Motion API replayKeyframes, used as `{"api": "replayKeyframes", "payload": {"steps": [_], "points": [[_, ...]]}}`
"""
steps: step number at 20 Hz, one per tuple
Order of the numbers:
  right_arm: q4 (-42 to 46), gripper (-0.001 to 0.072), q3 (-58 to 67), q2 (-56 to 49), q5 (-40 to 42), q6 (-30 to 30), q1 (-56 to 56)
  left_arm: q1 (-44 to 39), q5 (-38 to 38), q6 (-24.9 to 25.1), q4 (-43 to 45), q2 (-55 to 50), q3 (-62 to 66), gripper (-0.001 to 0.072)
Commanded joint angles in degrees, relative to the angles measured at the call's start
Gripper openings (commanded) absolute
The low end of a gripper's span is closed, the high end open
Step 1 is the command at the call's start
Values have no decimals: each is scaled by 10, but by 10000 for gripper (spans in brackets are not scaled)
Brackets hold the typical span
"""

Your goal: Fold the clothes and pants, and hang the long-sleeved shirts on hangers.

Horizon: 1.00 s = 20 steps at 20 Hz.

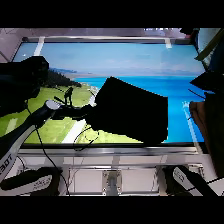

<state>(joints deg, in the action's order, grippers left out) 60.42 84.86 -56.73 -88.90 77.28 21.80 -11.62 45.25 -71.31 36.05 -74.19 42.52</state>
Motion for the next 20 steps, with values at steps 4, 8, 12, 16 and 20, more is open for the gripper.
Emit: {"api": "replayKeyframes", "payload": {"steps": [4,8,12,16,20], "points": [[2,438,0,0,1,-4,0,-47,-7,2,-2,-1,2,34],[70,439,-1,-1,7,-40,0,-39,-22,3,7,9,17,14],[83,439,-85,-2,115,-31,0,73,19,2,80,111,42,14],[-10,439,-213,-51,211,-24,-1,237,99,-12,141,264,42,14],[-54,439,-228,-150,212,-24,-55,376,183,-33,235,388,42,13]]}}
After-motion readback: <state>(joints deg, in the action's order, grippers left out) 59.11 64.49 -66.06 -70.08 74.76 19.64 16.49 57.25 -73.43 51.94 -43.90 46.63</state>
